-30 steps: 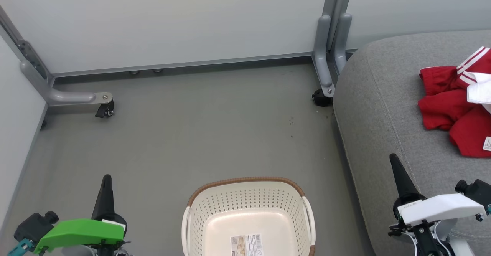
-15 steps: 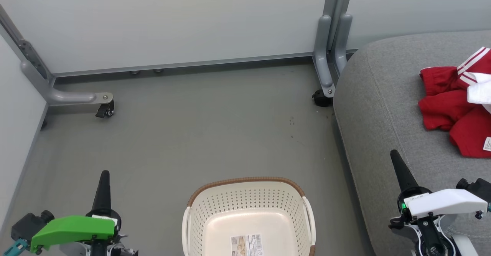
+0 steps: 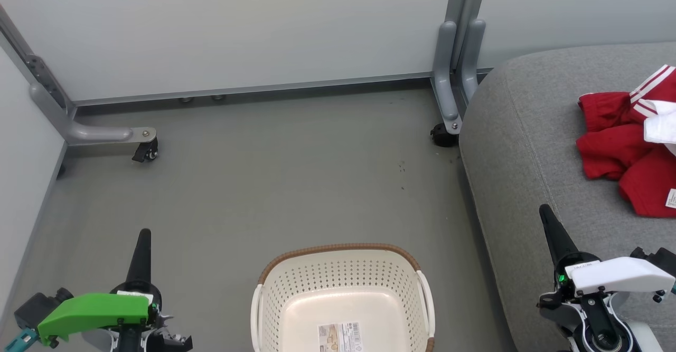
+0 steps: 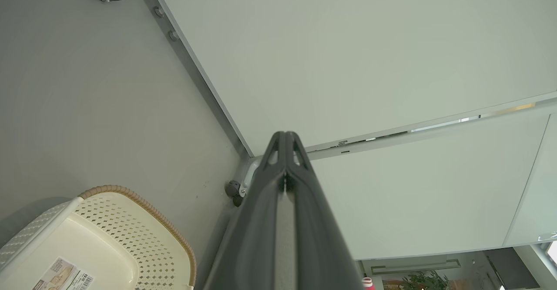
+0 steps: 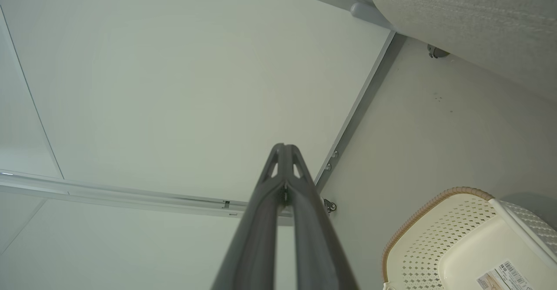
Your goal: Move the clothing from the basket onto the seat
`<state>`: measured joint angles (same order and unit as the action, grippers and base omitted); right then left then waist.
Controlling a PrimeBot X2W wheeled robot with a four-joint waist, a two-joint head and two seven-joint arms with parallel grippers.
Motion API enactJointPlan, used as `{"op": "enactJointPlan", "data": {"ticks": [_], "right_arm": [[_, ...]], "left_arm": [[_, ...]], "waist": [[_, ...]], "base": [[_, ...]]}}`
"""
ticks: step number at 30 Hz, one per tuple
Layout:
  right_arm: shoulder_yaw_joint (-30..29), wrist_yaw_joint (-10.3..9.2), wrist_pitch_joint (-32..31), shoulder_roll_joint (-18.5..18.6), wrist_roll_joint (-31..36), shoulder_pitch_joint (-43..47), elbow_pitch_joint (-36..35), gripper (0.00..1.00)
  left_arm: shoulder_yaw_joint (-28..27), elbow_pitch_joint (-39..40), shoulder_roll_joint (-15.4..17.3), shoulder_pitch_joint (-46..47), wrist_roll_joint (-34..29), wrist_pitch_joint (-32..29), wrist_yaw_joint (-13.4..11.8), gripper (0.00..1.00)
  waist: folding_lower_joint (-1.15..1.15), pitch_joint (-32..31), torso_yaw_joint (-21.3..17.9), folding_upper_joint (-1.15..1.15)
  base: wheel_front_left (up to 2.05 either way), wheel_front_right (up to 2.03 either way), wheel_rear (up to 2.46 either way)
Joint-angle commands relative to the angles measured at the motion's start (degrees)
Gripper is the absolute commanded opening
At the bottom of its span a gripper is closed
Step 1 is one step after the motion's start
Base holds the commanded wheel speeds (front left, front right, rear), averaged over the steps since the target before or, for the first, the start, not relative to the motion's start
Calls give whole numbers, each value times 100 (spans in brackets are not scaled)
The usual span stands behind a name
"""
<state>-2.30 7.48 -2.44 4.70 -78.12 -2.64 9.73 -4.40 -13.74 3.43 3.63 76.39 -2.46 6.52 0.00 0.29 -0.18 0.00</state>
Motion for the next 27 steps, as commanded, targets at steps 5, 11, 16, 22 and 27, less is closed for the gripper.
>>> {"op": "enactJointPlan", "data": {"ticks": [5, 11, 16, 22, 27], "right_arm": [[-44, 3, -45, 26, -327, -151, 65, 0], [-74, 3, -83, 20, -594, -182, 142, 0], [-101, 3, -115, 14, -814, -237, 202, 0], [-131, 3, -144, 8, -1049, -270, 269, 0], [-156, 2, -177, 3, -1247, -300, 327, 0]], "left_arm": [[-64, 3, 6, 156, 327, -80, 41, 0], [-96, -5, -5, 201, 582, -158, 60, 0], [-127, -11, -17, 215, 808, -208, 69, 0], [-162, -18, -28, 249, 1040, -268, 76, 0], [-189, -26, -38, 255, 1241, -322, 91, 0]], "waist": [[0, -2, 3, 0], [0, -3, 6, 0], [0, -5, 8, 0], [0, -7, 11, 0], [0, -8, 13, 0]], "base": [[0, 0, 0], [0, 0, 0], [0, 0, 0], [0, 0, 0], [0, 0, 0]]}}
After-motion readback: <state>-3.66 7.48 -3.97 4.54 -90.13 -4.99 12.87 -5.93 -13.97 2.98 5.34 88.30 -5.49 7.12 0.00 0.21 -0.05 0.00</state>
